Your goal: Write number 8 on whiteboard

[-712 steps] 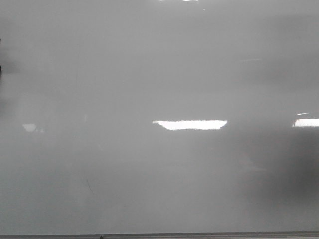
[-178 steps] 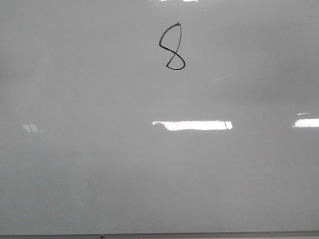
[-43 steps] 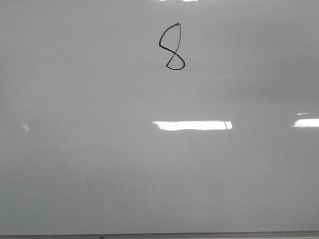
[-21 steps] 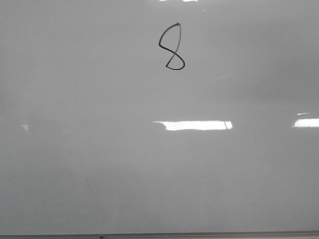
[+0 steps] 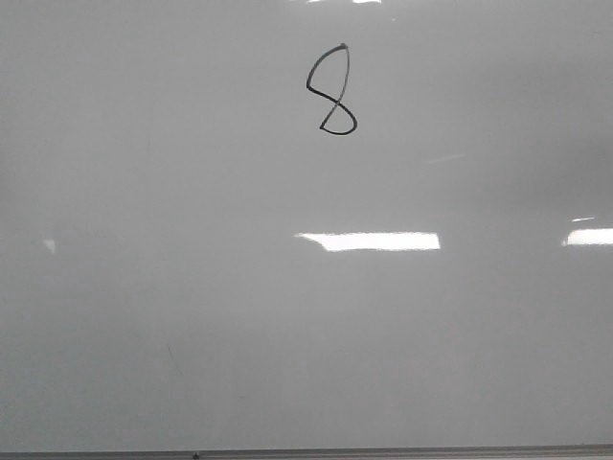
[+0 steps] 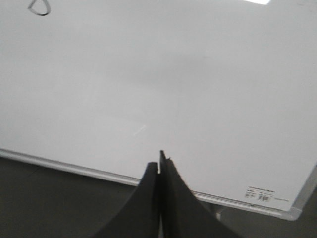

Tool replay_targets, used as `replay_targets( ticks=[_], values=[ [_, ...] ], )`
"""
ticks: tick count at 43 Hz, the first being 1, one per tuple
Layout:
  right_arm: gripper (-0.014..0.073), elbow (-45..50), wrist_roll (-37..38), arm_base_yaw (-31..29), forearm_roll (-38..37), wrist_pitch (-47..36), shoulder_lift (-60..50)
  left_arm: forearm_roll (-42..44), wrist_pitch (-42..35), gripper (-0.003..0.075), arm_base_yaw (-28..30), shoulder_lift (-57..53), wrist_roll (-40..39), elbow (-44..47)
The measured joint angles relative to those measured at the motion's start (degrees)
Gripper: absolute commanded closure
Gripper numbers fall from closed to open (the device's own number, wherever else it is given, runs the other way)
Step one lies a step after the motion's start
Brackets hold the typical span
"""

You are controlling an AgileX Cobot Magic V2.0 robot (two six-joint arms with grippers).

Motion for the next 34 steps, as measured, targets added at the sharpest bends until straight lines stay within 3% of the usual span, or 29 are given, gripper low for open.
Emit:
replay_targets(
  ticks=[9, 17, 34],
  values=[
    [0.0664, 13.9, 0.0, -7.7, -0.1, -8.1, -11.9, 0.0, 0.0, 0.0741, -0.1, 0.0, 0.0, 0.0],
    [0.0664, 26.8, 0.0, -11.3, 1.5, -23.8, -21.3, 0.0, 0.0, 0.0741, -0.1, 0.0, 0.0, 0.0],
    [0.0664, 42.8, 0.0, -11.8, 3.6, -45.9, -24.9, 0.0, 0.0, 0.0741, -0.1, 0.0, 0.0, 0.0]
  ],
)
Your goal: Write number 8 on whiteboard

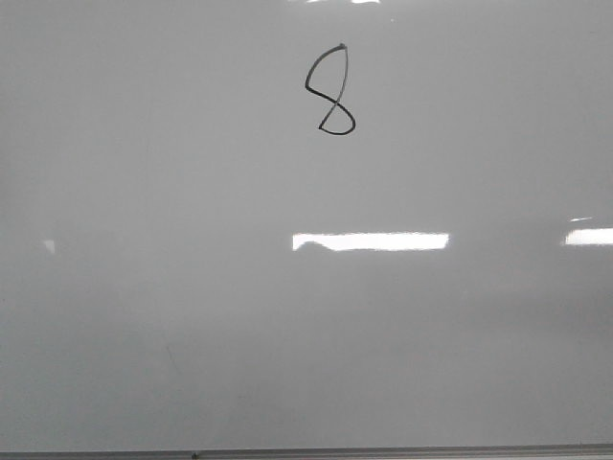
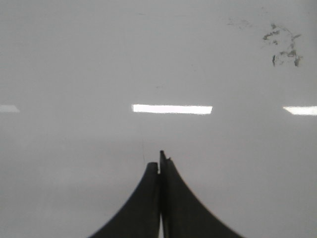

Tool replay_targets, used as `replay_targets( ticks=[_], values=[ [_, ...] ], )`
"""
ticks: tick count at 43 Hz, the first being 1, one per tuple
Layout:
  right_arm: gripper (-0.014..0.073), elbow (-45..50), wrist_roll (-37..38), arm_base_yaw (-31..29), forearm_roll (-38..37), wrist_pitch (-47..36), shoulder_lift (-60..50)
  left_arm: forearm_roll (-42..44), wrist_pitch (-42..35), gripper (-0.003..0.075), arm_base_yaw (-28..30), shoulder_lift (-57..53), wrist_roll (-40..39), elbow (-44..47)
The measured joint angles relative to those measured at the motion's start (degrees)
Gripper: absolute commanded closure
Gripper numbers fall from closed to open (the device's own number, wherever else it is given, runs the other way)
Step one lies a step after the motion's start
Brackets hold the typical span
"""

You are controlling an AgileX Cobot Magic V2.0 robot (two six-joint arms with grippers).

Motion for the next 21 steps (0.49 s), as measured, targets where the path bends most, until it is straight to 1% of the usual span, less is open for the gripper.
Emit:
replay_targets(
  ticks=[8, 21],
  values=[
    [0.0664, 0.7, 0.0, 0.0, 0.3, -5.3, 0.0, 0.0, 0.0, 0.0741, 0.0, 0.0, 0.0, 0.0],
    [0.0664, 0.7, 0.1, 0.0, 2.0, -6.8, 0.0, 0.0, 0.0, 0.0741, 0.0, 0.0, 0.0, 0.0]
  ],
)
